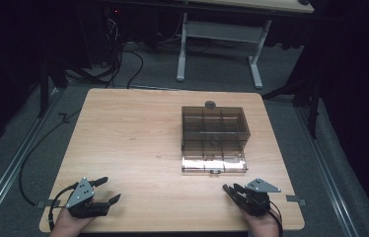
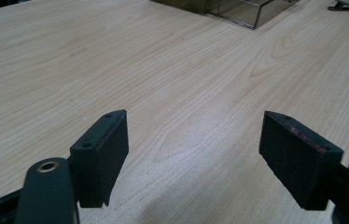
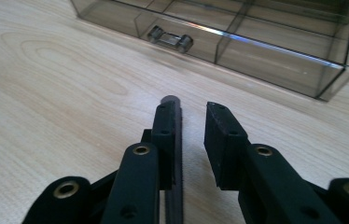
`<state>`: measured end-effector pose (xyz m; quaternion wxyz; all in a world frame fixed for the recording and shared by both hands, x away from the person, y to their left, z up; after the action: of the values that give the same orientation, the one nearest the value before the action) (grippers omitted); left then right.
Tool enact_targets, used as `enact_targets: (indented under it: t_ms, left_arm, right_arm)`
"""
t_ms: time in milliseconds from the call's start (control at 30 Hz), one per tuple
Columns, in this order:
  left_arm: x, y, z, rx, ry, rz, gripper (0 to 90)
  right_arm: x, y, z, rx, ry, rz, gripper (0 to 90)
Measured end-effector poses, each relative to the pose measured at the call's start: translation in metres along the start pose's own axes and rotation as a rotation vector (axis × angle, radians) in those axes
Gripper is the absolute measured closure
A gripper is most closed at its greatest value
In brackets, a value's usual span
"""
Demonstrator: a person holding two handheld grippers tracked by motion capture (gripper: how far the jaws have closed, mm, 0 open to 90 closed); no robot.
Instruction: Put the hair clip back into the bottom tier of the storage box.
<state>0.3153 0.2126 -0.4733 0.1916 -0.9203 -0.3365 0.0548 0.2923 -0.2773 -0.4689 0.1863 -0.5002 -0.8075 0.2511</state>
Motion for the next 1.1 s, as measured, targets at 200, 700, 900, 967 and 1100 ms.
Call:
enact_targets:
  t_ms: [200,700,900,967,1100]
  left_arm:
    - [0.0,-0.001,0.0,-0.01,-0.001,0.001,24.4]
    - [-0.001,-0.001,0.0,-0.01,0.006,0.01,24.5]
    - [-0.001,-0.001,0.0,-0.012,0.008,0.011,24.5]
    - [-0.001,-0.001,0.0,-0.012,0.009,0.012,24.5]
    - [-0.001,-0.001,0.0,-0.012,0.009,0.012,24.5]
  right_arm:
    - [-0.005,-0.002,0.0,0.005,0.008,0.033,77.3]
    - [-0.011,0.001,-0.01,0.225,0.003,0.069,76.5]
    - [-0.013,0.001,-0.021,0.274,0.002,0.057,75.7]
    - [-0.014,0.001,-0.024,0.298,0.012,0.055,75.7]
    - [-0.014,0.002,-0.026,0.328,0.015,0.044,75.2]
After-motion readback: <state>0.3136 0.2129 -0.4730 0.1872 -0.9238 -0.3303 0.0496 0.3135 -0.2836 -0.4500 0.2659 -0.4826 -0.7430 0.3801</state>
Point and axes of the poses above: each handheld gripper's, and its own axes: y roughly forward along the jaws, z roughly out of its underside, x roughly to its left, the point moved 3 cm from there along y, roughly forward along the jaws, and after that the axes turned 4 degrees about -x, right-handed, at the moved point
